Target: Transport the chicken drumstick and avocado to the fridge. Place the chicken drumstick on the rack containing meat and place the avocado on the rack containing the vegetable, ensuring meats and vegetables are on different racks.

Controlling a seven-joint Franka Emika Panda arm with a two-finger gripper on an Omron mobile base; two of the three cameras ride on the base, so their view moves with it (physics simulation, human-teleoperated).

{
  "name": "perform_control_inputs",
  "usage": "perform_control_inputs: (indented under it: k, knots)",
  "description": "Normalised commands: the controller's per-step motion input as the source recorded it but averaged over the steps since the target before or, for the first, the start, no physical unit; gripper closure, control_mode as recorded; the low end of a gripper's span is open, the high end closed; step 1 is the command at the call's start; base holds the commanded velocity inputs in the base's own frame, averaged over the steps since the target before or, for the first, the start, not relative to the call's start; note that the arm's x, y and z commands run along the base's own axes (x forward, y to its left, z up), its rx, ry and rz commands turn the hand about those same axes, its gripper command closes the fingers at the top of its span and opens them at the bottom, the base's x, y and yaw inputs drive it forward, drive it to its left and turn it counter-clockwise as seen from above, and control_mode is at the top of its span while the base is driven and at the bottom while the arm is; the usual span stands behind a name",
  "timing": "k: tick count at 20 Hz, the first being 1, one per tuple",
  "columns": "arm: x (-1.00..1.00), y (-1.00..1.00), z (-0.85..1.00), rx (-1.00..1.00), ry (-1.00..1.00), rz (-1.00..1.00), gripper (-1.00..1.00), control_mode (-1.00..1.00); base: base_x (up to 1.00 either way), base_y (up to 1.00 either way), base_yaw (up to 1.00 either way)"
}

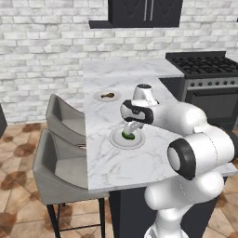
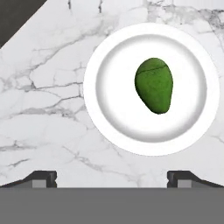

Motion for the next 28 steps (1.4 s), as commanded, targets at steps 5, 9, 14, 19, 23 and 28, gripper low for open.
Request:
perform_control_inputs:
  k: [5,9,14,19,23,28]
  knots:
    - [0.49,0.01,-0.34,0.00,0.06,0.06,-1.00,-1.00,0.00,0.00,0.00]
    - [0.43,0.00,-0.33,0.00,0.10,0.04,-1.00,-1.00,0.00,0.00,0.00]
    - [0.43,0.04,-0.29,0.00,0.02,0.01,-1.00,-1.00,0.00,0.00,0.00]
    - [0.34,0.04,-0.29,0.00,0.01,0.00,-1.00,-1.00,0.00,0.00,0.00]
    - [0.31,0.07,-0.35,0.00,0.03,0.00,-1.00,-1.00,0.00,0.00,0.00]
    - [0.04,0.01,-0.22,0.00,0.00,0.00,-1.00,-1.00,0.00,0.00,0.00]
